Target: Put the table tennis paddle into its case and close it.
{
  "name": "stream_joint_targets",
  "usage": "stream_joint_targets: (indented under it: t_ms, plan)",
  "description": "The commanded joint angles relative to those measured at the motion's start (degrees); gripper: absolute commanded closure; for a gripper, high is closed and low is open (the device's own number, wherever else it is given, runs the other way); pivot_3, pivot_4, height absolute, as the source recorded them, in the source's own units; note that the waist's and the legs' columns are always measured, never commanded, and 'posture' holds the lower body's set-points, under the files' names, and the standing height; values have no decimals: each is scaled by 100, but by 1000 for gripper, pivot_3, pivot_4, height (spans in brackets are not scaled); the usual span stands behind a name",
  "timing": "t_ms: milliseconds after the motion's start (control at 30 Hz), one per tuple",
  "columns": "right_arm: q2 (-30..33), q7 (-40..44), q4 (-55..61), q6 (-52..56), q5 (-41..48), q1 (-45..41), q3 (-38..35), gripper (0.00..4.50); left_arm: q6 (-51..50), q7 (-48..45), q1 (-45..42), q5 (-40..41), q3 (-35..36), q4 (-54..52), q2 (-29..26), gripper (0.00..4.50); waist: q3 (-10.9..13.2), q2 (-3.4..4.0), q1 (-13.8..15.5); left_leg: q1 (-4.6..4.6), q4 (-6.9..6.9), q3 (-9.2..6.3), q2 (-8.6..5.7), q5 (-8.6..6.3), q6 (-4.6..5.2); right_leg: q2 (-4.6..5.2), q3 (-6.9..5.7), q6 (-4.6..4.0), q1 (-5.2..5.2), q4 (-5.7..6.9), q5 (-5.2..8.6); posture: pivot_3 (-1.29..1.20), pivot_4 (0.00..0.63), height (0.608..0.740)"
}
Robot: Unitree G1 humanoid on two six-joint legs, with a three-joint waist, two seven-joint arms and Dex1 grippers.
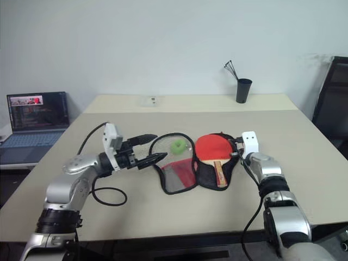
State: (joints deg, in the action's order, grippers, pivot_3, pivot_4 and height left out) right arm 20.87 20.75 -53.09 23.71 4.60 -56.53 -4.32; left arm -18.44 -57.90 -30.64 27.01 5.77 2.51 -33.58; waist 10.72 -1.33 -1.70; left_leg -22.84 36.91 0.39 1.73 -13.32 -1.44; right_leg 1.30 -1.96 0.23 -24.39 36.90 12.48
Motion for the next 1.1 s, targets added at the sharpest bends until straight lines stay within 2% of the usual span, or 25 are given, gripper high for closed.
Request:
stream_joint_targets:
  t_ms: [33, 233, 400, 500, 667, 733, 867, 933, 1033, 1100]
  plan:
    - [279, 123, -445, -521, -204, -477, 54, 4479, -8, 77, 42, 110, 171, -301, -68, 0, 0, 0, 4, 0, -1, 1, -1, 0, 0, 0, 0, 0, 0, -1, 0, 0, 150, 740]
    - [367, 249, -1121, -879, -431, -874, 178, 4479, -43, 124, 108, 119, 200, -382, -99, 0, 0, 0, 6, -1, -1, 0, 0, 0, 0, 1, -1, 0, 0, -1, 0, 0, 150, 740]
    - [397, 400, -942, -942, -449, -762, 195, 4479, -72, 125, 143, 121, 234, -420, -133, 0, 0, 0, 4, -1, -1, 1, 0, 0, 0, 1, 1, -1, 0, 0, 0, 0, 150, 740]
    - [547, 430, -624, -846, -452, -584, 172, 3859, -82, 105, 151, 120, 250, -417, -159, 0, 0, 0, 9, -1, -1, 0, 1, 0, 0, 1, 0, -1, 0, 0, 0, 0, 150, 740]
    - [819, 771, 716, -346, -290, -98, 127, 2218, -87, 49, 121, 126, 240, -376, -188, 0, 0, 0, 15, -2, 0, 0, 0, 0, 0, 2, 0, -1, 0, 0, 0, 0, 150, 740]
    - [903, 939, 1589, 177, -97, 203, 56, 2218, -77, 30, 103, 122, 233, -348, -192, 0, 0, 0, 16, -2, 0, -1, 1, 0, 0, 2, -1, -1, 0, 1, 0, 0, 150, 740]
    - [1133, 1629, 4332, 2123, 719, 1376, 137, 2218, -49, -23, 30, 115, 197, -261, -178, 0, 0, 0, 27, -1, 0, -4, 5, 0, 0, 1, -5, 0, 0, 3, 1, 0, 150, 740]
    - [1125, 1568, 5084, 2597, 841, 1788, 179, 2218, -31, -67, -13, 101, 176, -200, -165, 0, 0, 0, 25, 0, 0, -7, 6, 0, 0, 0, -8, -1, 0, 3, 1, 0, 150, 740]
    - [1004, 1361, 5653, 3003, 924, 2122, 194, 1643, 3, -127, -88, 74, 135, -107, -138, 0, 0, 0, 17, 5, 5, -2, 4, 0, 0, 0, -7, 0, 1, 8, 1, 0, 150, 740]
    - [874, 1202, 5871, 3135, 924, 2251, 259, 1011, 19, -181, -147, 72, 102, -53, -128, 0, 0, 0, 17, 8, 6, -2, 3, 0, 0, 0, -9, 0, 1, 11, 1, 0, 150, 740]
